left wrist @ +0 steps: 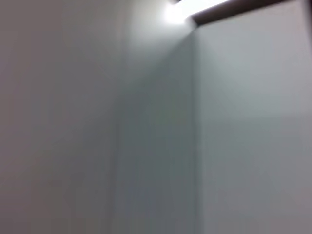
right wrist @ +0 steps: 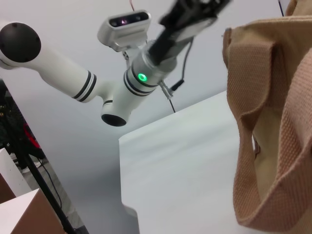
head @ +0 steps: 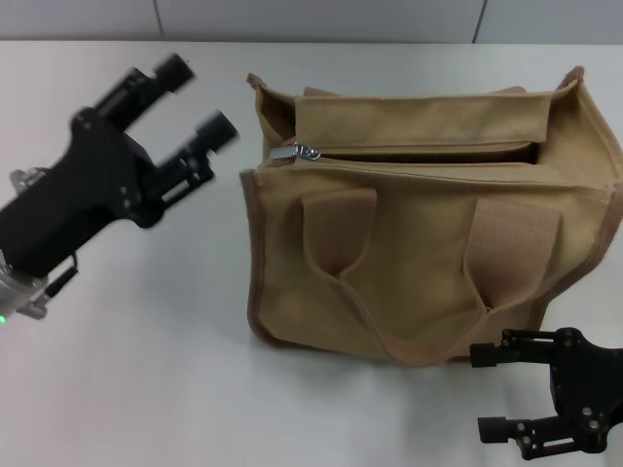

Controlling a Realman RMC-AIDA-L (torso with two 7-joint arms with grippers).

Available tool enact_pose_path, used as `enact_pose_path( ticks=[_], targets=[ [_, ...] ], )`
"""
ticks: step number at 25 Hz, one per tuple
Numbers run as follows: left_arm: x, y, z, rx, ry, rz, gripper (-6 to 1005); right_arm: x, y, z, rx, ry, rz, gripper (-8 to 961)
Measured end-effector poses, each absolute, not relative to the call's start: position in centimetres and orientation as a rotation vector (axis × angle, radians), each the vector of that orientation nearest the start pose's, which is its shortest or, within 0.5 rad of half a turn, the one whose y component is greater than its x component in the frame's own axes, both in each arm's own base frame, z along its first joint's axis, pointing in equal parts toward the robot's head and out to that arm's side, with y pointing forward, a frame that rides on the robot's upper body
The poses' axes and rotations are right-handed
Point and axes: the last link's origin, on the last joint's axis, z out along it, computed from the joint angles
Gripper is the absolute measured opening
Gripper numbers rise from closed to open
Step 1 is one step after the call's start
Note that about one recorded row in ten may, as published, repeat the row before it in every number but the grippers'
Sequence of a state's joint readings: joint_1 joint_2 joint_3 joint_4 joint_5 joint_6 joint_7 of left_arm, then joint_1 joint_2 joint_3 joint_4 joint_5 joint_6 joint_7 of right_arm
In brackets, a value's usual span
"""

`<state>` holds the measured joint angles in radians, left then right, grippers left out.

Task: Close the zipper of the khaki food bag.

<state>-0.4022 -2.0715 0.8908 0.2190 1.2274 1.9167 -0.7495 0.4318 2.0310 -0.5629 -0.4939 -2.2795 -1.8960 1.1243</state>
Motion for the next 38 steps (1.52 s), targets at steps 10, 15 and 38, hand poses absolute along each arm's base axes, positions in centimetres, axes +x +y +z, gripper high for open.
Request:
enact_pose_path(
  ticks=[10, 15, 38],
  targets=[
    [-30.3, 27.7, 0.6, -2.302, -0.330, -1.037, 752, 30.1, 23.5, -0.6, -3.039, 0.588, 0.794, 817],
    [-29.3, 27.7, -1.1, -2.459, -0.274, -0.991, 753, 30.1, 23.5, -0.6, -3.040, 0.586, 0.794, 818],
    [-28.1, 30.3, -2.4, -2.458, -0.169, -0.862, 730, 30.0, 23.7, -0.6, -3.042, 0.590, 0.792, 817]
  ],
)
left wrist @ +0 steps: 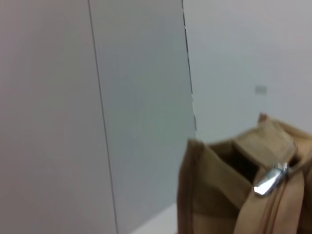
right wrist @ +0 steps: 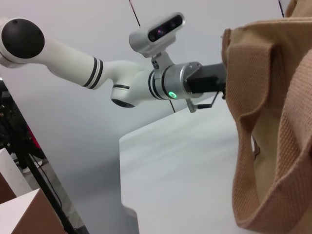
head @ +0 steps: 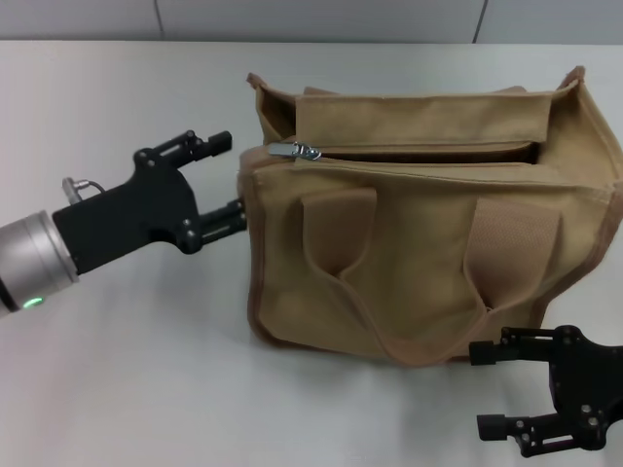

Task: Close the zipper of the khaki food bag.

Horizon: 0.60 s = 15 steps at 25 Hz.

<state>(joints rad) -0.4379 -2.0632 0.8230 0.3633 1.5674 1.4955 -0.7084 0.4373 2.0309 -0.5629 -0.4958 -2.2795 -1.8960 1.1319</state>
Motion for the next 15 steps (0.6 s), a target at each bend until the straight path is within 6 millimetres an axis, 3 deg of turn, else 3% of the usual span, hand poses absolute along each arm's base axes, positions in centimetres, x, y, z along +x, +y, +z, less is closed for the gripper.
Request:
enact_pose_path(
  ticks=[5, 12, 15],
  targets=[
    [-28.0, 29.9, -0.9, -2.398, -0.125, -0.937, 719, 30.0, 23.7, -0.6, -3.042, 0.591, 0.793, 817],
    [-27.9, 29.5, -0.9, -2.396, -0.103, -0.954, 573, 30.0, 23.7, -0.6, -3.042, 0.588, 0.795, 817],
    [-27.8, 29.5, -0.9, -2.396, -0.102, -0.960, 407, 29.8, 23.5, -0.6, -3.052, 0.585, 0.815, 817]
  ],
)
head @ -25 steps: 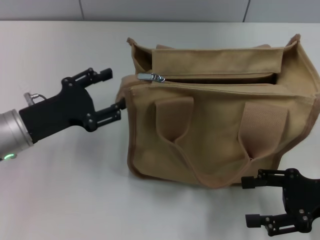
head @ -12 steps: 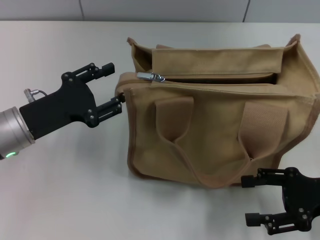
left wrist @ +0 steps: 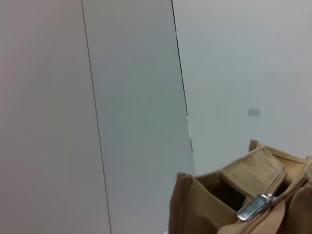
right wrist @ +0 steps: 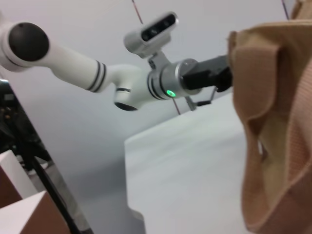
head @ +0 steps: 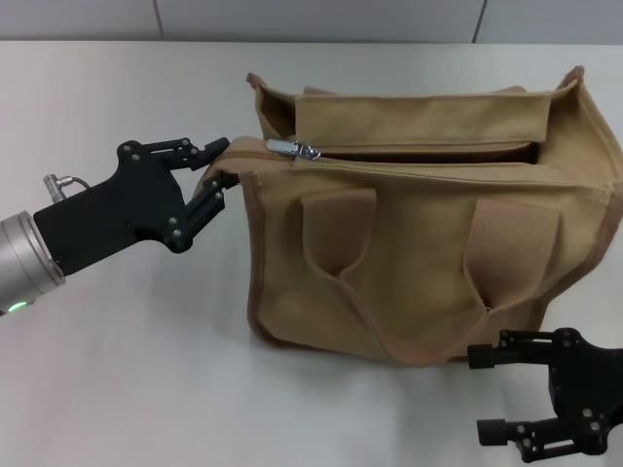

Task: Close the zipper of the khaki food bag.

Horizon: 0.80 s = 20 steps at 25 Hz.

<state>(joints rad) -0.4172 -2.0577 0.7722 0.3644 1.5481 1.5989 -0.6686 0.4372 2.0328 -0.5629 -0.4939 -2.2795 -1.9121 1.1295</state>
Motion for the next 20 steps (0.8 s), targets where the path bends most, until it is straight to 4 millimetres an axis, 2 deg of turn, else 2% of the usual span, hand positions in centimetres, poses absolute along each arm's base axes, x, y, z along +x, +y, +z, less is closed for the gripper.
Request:
enact_pose_path(
  ticks=[2, 6, 10, 15, 20],
  targets=[
    [-27.7, 29.2, -0.9, -2.395, -0.097, -0.982, 297, 29.4, 23.1, -0.4, -3.071, 0.577, 0.860, 817],
    [-27.6, 28.9, -0.6, -2.384, -0.090, -1.014, 184, 28.8, 22.6, 0.1, -3.092, 0.553, 0.941, 817],
    [-27.5, 28.6, -0.4, -2.367, -0.088, -1.039, 71, 27.7, 22.2, 1.7, -3.097, 0.483, 1.114, 818],
    [-27.8, 28.2, -0.6, -2.331, -0.072, -1.039, 22, 26.4, 22.9, 2.3, -3.095, 0.477, 1.215, 818],
    [-27.7, 28.1, -0.5, -2.311, -0.081, -1.064, 23, 25.5, 23.8, 2.3, -3.104, 0.503, 1.243, 818]
  ],
)
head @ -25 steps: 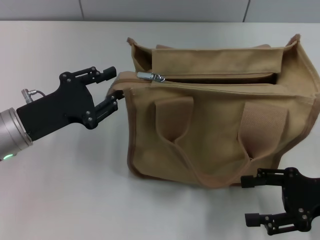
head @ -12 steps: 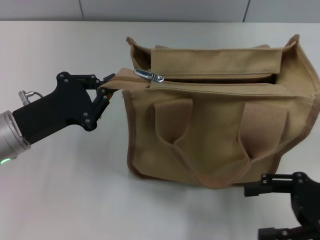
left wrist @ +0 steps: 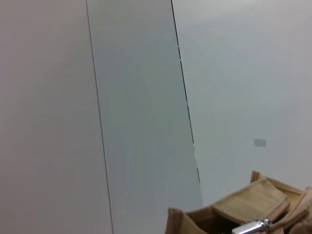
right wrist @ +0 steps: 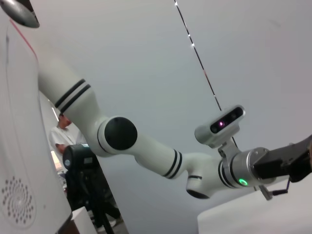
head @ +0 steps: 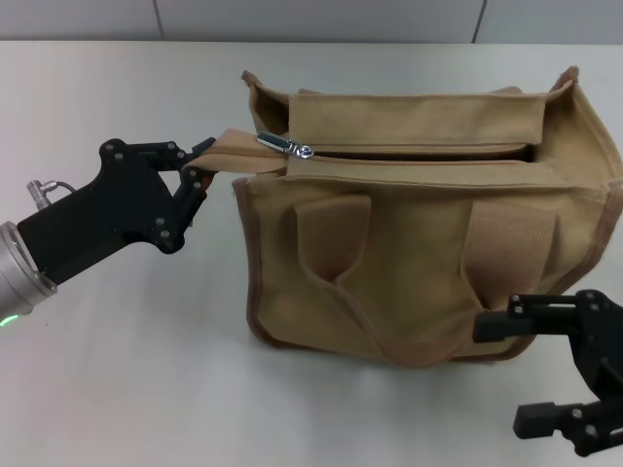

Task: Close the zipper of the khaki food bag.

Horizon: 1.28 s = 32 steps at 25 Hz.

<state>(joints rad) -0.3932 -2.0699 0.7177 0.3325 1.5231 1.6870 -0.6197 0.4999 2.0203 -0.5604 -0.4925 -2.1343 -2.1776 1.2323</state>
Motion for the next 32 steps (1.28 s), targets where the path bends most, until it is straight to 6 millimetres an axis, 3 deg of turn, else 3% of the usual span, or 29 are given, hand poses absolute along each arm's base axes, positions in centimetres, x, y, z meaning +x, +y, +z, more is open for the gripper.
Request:
enact_pose_path(
  ticks=[6, 16, 21, 23, 32],
  targets=[
    [-27.7, 27.9, -0.4, -2.294, -0.087, -1.082, 24, 24.3, 24.8, 2.3, -3.104, 0.517, 1.284, 818],
    [-27.4, 27.6, -0.4, -2.291, -0.085, -1.123, 26, 22.1, 27.3, 4.0, -2.969, 0.626, 1.466, 817],
    [-27.2, 27.6, -0.2, -2.279, -0.079, -1.141, 28, 20.5, 29.5, 4.1, -3.003, 0.735, 1.409, 817],
    [-27.2, 27.5, -0.2, -2.279, -0.079, -1.145, 28, 19.2, 31.5, 4.4, -3.009, 0.813, 1.316, 817],
    [-27.1, 27.6, -0.3, -2.273, -0.085, -1.154, 30, 16.0, 35.2, 4.9, -3.018, 0.903, 1.178, 817]
  ],
)
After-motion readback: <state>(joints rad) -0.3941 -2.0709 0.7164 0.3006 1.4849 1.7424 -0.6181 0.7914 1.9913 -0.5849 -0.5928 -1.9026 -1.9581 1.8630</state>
